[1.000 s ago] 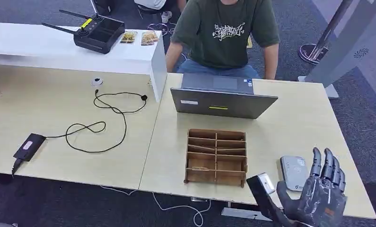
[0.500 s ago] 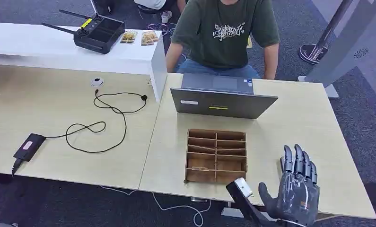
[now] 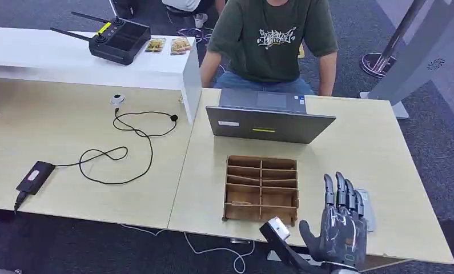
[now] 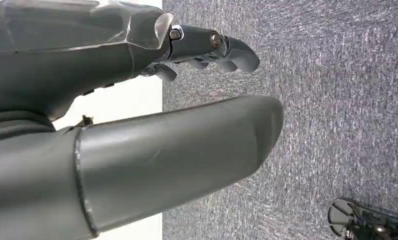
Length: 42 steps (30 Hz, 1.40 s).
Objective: Pass the card to the sensor for recognition and then transmit it.
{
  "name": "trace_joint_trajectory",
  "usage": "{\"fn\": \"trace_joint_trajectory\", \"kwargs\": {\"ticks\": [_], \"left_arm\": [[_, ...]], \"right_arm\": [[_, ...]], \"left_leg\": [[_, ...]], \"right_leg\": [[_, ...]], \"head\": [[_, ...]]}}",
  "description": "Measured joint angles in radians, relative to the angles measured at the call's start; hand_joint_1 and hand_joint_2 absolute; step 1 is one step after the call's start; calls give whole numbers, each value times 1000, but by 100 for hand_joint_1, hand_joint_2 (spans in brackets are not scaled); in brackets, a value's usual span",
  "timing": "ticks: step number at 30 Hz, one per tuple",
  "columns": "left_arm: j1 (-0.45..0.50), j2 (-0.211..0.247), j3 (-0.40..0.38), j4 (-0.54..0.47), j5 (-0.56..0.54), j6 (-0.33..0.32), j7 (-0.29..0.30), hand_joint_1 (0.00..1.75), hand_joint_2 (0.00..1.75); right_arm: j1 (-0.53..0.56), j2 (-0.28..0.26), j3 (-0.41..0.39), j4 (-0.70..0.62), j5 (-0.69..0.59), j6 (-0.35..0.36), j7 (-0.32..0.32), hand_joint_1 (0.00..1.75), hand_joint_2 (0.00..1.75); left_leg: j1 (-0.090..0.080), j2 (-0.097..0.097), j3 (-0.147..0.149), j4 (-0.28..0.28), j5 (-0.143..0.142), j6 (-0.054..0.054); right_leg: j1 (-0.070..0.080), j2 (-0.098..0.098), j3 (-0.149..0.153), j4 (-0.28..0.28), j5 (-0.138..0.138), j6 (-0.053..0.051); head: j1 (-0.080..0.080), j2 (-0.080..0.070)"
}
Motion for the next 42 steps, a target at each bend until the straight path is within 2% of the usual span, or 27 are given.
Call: {"fn": "trace_joint_trajectory", "kwargs": {"ticks": [17, 25, 28, 42], "left_arm": [[-4, 5, 0, 1, -9, 3, 8, 0, 0], [-12, 13, 0, 10, -12, 3, 18, 0, 0], [-13, 16, 0, 13, -12, 3, 21, 0, 0], [-14, 19, 0, 19, -11, 3, 21, 0, 0]], "right_arm": [[-75, 11, 67, 92, -2, -2, -6, 0, 175], [-86, 15, 81, 123, -4, 75, -9, 0, 175], [-86, 15, 96, 135, -16, 112, 10, 0, 175], [-86, 5, 139, 154, -48, 120, 34, 0, 175]], "left_leg": [[0, 0, 0, 0, 0, 0], [0, 0, 0, 0, 0, 0], [0, 0, 0, 0, 0, 0], [0, 0, 0, 0, 0, 0]], "right_leg": [[0, 0, 0, 0, 0, 0], [0, 0, 0, 0, 0, 0], [0, 0, 0, 0, 0, 0], [0, 0, 0, 0, 0, 0]], "head": [[0, 0], [0, 0], [0, 0], [0, 0]]}}
